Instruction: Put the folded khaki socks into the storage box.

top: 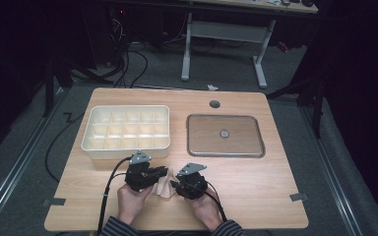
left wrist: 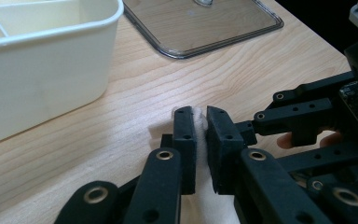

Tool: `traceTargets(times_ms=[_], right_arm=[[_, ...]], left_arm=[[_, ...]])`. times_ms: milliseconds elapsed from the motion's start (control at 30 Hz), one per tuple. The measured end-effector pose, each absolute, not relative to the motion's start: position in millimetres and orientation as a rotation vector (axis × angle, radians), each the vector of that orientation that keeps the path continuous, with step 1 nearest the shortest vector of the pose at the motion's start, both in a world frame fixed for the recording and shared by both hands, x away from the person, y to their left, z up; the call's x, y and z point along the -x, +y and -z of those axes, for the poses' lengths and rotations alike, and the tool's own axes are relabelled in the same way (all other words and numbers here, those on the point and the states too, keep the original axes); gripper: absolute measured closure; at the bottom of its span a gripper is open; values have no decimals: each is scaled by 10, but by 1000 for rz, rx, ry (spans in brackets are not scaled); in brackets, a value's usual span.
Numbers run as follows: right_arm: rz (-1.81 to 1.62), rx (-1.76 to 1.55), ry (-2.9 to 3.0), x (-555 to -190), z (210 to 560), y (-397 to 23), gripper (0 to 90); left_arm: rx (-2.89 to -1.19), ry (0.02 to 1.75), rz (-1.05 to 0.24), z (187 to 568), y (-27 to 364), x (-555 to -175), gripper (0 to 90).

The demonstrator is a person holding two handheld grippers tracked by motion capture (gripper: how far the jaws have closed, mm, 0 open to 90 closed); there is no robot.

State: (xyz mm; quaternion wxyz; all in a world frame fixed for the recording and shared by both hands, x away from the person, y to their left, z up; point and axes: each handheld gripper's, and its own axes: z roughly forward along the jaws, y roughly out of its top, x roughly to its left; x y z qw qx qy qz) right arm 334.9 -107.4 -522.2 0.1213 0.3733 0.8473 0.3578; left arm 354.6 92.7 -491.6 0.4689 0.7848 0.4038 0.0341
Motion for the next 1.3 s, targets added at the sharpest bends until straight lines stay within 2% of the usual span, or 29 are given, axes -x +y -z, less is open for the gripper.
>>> traceTargets(times_ms=[833,933,1300], right_arm=[[-1059,-1060,2500,-3403,5220,-1085,715],[-1073,-1072,2488,-3386,5222,-1107,699],[-1158,-1053,2441,-3176,5077,-1296,672]], left_arm=[[-1944,958,-85,4962,711,-3657,831],[-1971,951,-119,4991,686,-3648,830],[-1982,983,-118,5090,674,-3694,829]])
